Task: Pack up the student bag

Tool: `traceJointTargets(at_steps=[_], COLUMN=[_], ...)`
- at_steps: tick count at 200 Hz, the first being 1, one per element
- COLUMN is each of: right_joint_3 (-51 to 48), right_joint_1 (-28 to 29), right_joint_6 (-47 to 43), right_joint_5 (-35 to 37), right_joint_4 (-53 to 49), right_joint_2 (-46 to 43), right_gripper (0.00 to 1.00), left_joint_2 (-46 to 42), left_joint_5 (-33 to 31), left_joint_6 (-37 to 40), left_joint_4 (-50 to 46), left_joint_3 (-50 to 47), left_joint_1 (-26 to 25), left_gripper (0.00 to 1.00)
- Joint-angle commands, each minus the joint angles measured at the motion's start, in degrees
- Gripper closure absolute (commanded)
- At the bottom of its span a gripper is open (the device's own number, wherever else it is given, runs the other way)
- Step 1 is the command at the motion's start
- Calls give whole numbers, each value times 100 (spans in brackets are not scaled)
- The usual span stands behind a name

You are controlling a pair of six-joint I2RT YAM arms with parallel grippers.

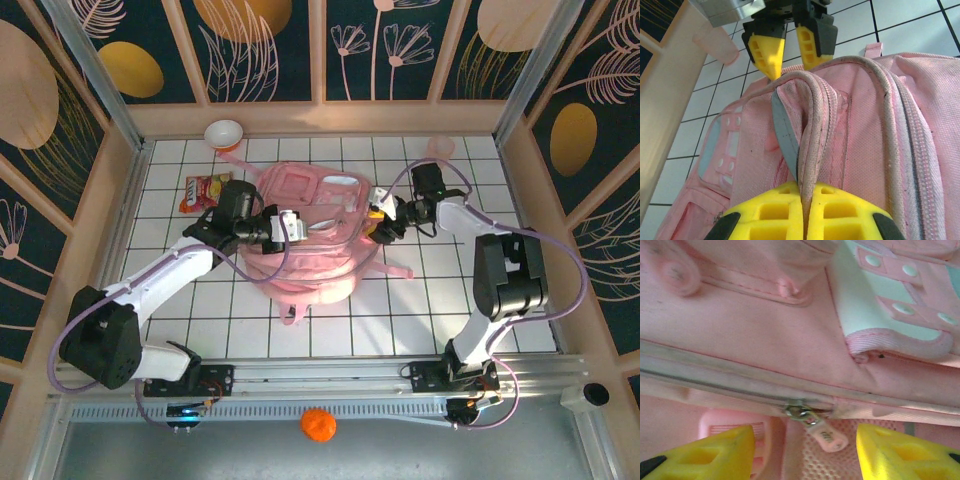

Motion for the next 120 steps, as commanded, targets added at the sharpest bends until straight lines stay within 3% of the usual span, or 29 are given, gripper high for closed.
traceJointTargets(at_steps=[1,34,81,120], right_joint_3=[196,230,472,509], right_joint_1=[20,32,275,304], right_joint_6=[-406,-295,-529,-197], right_joint_5=[-86,-236,-533,-626], right_joint_4=[-280,-56,-1120,-1677], right_joint_2=[232,372,498,411], right_gripper=[45,45,53,61], left_joint_2=[-304,-277,-239,-199], left_joint_5=[380,418,257,180], left_joint_6=[330,376,10,-2], left_joint_4=[447,386,801,833], left_joint_3=[77,136,70,42], left_joint_1=[28,30,26,26], left_gripper=[100,100,100,100])
